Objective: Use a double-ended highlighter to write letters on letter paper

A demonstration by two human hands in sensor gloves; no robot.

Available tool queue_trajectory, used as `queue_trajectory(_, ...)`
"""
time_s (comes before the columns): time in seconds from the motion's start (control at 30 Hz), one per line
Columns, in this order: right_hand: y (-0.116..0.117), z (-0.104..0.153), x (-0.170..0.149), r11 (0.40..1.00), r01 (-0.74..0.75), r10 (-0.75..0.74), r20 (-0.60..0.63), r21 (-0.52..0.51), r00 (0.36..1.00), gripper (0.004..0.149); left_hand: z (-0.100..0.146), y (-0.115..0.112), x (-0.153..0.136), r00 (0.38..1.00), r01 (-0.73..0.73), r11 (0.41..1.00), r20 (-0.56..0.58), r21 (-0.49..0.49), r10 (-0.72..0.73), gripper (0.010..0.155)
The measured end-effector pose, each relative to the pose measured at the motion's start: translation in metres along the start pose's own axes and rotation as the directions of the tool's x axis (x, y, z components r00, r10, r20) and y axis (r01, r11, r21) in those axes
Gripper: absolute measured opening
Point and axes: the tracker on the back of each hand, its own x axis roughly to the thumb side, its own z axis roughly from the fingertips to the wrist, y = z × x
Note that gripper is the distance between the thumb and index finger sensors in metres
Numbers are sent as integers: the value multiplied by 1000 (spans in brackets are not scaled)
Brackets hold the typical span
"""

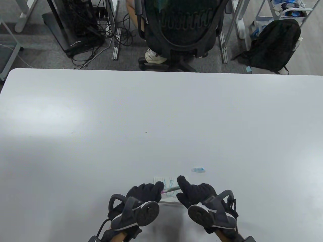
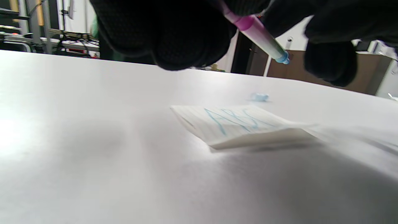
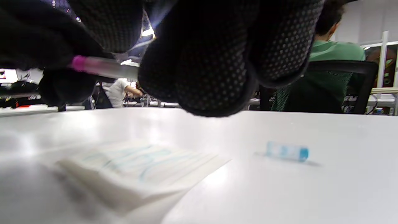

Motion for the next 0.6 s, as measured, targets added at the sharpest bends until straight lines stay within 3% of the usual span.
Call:
queue_trajectory(0.13, -12, -5, -22, 998, -43, 39, -74, -48, 997, 62, 0, 4, -23, 995, -61, 998, -71, 30, 63, 50)
queue_trajectory(0.2, -10, -10, -33, 995, -95, 93, -110, -21, 990, 62, 1, 4, -30, 994, -54, 997, -94, 48, 58, 50)
queue_trajectory(0.33, 12, -20, -53, 965, -159, 192, -150, 206, 970, 61, 0, 3, -40, 991, -60, 997, -121, 51, 66, 50)
queue_trajectory(0.6, 49, -35, -65, 921, -192, 252, -142, 340, 957, 58, -2, -1, -49, 985, -98, 995, -137, 33, 101, 50)
